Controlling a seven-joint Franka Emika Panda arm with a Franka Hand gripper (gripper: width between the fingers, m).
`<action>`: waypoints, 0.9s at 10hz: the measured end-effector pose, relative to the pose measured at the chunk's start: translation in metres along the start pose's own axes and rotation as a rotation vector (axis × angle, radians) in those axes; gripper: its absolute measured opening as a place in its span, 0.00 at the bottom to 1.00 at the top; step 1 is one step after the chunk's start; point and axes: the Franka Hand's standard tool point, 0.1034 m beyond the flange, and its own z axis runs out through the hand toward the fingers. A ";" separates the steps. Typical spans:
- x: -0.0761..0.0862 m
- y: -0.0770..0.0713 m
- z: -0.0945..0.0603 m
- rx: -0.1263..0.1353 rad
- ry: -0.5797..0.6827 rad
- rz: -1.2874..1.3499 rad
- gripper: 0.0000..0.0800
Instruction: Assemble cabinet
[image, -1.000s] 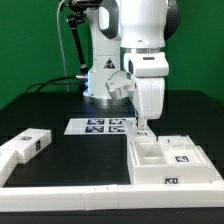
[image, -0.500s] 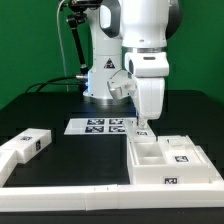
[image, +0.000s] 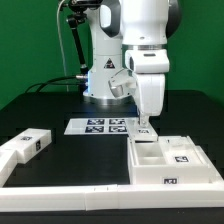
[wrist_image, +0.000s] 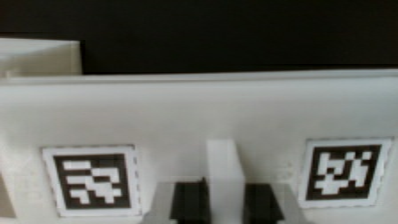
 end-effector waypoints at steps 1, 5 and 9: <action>0.000 -0.001 0.001 0.002 0.000 0.000 0.09; -0.002 0.001 0.002 0.023 -0.008 0.012 0.09; -0.001 0.000 0.003 0.022 -0.006 0.012 0.09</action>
Offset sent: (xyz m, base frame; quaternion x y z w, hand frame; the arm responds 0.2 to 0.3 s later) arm 0.0180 0.0006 0.0021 -0.0009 -0.0128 0.0266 0.9996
